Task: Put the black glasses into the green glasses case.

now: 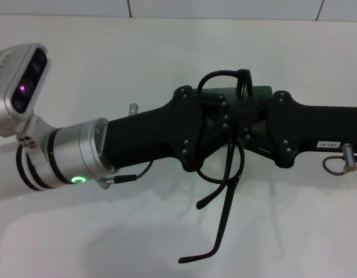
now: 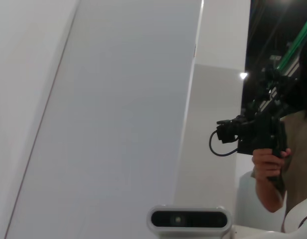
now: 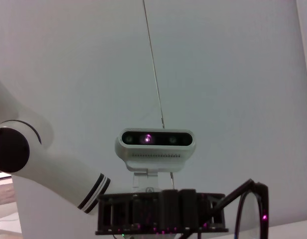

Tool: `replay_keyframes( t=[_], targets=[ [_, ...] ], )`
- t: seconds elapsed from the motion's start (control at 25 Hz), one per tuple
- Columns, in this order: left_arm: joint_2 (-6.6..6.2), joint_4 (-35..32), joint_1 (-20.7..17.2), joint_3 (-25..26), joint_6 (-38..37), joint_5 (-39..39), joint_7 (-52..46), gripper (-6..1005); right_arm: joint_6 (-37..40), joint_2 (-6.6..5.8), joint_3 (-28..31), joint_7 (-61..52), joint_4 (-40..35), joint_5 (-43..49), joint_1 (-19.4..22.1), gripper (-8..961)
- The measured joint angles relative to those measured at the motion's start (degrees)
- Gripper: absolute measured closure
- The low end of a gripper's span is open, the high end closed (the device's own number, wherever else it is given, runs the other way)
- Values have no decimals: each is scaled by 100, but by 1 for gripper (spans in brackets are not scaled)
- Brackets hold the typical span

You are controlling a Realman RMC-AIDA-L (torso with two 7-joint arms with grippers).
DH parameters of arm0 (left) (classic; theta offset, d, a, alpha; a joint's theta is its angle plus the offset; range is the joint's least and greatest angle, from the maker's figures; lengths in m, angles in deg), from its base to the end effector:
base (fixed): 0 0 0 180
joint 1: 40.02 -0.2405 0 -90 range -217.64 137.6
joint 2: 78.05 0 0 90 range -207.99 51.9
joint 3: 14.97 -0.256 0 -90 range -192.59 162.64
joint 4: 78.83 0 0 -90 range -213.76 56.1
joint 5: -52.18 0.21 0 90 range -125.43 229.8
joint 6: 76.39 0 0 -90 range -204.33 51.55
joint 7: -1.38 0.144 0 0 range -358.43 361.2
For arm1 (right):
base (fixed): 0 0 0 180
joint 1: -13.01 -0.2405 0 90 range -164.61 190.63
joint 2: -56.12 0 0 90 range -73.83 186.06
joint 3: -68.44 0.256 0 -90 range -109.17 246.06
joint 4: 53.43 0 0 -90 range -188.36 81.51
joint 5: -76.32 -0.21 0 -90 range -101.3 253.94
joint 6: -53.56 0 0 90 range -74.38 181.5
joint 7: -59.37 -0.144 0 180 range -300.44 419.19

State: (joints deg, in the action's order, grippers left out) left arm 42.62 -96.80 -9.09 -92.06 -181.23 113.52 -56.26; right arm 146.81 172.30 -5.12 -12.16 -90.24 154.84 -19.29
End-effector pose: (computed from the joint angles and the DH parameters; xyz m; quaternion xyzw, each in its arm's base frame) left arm -0.1819 0.2737 -0.0435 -0.8447 -0.0927 -0.5271 0.0006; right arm 0.1735 0.3201 -0.0209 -0.9307 0.0518 0.3621 0.0034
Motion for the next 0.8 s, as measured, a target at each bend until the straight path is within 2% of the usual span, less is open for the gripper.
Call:
replay_keyframes(
  t=[0.8],
  targets=[
    [-52, 127, -107, 34, 300, -195, 182, 964, -50, -26, 55, 56, 56, -87, 48, 856]
  ],
)
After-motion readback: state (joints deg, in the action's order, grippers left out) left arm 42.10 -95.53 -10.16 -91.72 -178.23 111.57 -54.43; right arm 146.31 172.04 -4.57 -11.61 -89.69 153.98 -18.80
